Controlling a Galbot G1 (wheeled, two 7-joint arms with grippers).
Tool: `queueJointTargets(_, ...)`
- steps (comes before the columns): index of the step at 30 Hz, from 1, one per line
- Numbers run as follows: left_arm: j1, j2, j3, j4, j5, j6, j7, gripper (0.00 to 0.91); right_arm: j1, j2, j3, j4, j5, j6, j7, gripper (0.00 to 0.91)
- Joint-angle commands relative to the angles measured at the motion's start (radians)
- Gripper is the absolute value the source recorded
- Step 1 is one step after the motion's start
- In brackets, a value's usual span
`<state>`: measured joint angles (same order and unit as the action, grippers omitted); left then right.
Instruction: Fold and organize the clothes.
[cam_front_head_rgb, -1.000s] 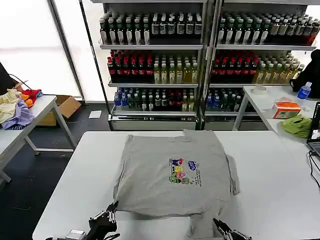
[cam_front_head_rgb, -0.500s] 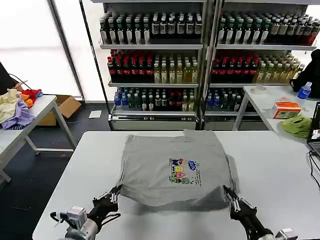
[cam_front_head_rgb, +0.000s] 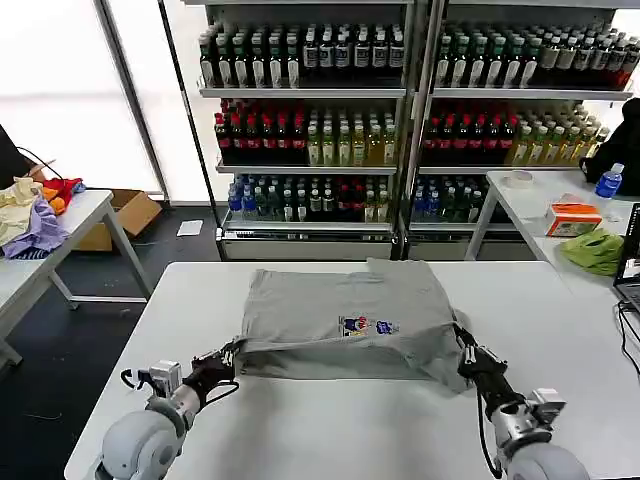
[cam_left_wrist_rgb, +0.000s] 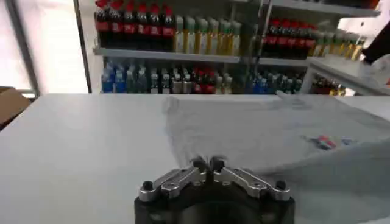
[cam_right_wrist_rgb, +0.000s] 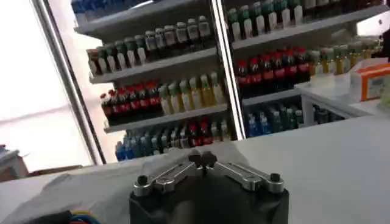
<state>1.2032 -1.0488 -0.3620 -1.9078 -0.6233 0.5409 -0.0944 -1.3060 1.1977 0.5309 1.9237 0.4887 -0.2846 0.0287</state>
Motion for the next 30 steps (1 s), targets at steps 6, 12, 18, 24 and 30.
queueJointTargets(6, -0.075, 0.030, -0.026, 0.092, 0.038, 0.006, 0.003, 0.907, 0.065, -0.013, -0.037, -0.054, -0.149, -0.047, 0.029, 0.907)
queueJointTargets(12, 0.069, 0.010, -0.056, -0.040, 0.047, 0.035, -0.080, 0.907, -0.117, -0.026, 0.032, 0.098, -0.136, -0.085, 0.048, 0.907)
queueJointTargets(18, 0.134, -0.058, -0.007, -0.085, 0.080, 0.035, -0.104, 0.907, -0.166, 0.007, 0.026, 0.117, -0.197, -0.224, 0.171, 0.907)
queueJointTargets(24, 0.149, -0.112, 0.005, -0.093, 0.086, 0.035, -0.127, 0.907, -0.183, 0.019, 0.021, 0.120, -0.204, -0.227, 0.181, 0.907)
queueJointTargets(30, 0.154, -0.129, 0.015, -0.085, 0.085, 0.034, -0.118, 0.907, -0.184, 0.020, 0.020, 0.085, -0.174, -0.231, 0.180, 0.000)
